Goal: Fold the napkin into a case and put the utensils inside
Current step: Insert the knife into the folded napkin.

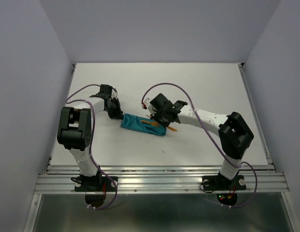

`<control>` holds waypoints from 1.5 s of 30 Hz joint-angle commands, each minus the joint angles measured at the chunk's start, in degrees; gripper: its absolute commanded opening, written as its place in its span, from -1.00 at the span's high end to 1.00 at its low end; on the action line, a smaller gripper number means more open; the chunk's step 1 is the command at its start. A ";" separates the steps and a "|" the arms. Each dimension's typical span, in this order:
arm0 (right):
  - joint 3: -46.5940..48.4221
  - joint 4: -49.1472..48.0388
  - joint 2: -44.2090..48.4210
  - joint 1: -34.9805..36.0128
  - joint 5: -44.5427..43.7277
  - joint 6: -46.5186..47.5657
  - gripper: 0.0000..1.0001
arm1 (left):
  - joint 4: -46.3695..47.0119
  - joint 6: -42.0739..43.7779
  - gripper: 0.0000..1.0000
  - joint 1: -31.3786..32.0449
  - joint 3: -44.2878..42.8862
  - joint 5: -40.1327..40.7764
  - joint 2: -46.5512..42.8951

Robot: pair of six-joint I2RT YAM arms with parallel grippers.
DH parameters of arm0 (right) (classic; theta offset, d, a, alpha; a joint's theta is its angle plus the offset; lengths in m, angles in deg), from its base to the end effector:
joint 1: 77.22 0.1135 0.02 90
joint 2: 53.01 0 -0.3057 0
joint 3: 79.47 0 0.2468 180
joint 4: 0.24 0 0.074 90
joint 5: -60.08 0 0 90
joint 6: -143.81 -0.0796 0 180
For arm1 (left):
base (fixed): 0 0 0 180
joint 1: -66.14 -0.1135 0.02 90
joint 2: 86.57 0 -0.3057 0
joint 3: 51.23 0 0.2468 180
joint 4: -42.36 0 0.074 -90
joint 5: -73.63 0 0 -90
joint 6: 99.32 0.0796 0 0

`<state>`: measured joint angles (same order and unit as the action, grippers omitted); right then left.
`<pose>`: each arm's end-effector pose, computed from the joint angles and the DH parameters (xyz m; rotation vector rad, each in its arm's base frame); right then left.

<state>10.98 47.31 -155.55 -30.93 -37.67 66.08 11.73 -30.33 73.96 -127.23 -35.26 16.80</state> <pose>0.2876 0.2853 0.2283 -1.2282 2.2880 0.0379 0.3819 -0.0785 0.1708 -0.1765 2.6139 -0.6084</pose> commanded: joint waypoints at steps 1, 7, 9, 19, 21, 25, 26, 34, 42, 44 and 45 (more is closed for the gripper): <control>2.11 3.09 -1.43 2.75 -0.95 2.05 0.99 | -2.51 1.42 0.96 -0.08 1.02 1.40 -2.91; 1.84 4.05 -2.31 4.69 -0.16 2.84 0.99 | -2.69 1.68 0.96 -0.08 0.67 1.49 -2.65; 1.76 4.23 -2.57 4.69 -0.25 3.19 0.99 | -2.69 1.68 0.96 -0.08 0.67 1.49 -2.56; 4.30 5.46 -5.91 5.75 -0.43 4.87 0.99 | -2.87 1.68 0.96 -0.08 -0.73 1.14 -1.95; 5.44 5.55 -6.35 6.28 -0.25 5.21 0.99 | -2.69 1.68 0.96 -0.08 -0.91 1.14 -1.68; 7.81 5.81 -7.85 6.80 -0.16 6.00 0.99 | -2.34 1.59 0.96 -0.08 -1.44 0.44 -0.19; 8.34 5.90 -8.20 6.80 -0.07 6.10 0.99 | -2.25 1.50 0.96 -0.08 -1.52 0.26 -0.01; 13.09 5.90 -11.88 7.33 1.24 6.89 0.99 | -1.99 1.33 0.96 0.01 -1.70 -0.26 0.34; 17.48 5.64 -15.75 8.39 2.74 7.06 0.99 | -1.90 1.50 0.96 0.01 -1.53 -0.26 0.08; 18.36 5.46 -16.46 8.91 2.83 7.15 0.99 | -1.99 1.50 0.96 0.01 -1.61 -0.26 0.07; 18.63 5.55 -17.07 8.91 2.74 7.24 0.99 | -1.90 1.50 0.96 0.01 -1.53 -0.35 0.07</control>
<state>26.57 52.99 -171.44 -23.24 -35.90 72.40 10.70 -29.92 73.96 -127.32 -35.42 16.67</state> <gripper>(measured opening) 0.040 0.036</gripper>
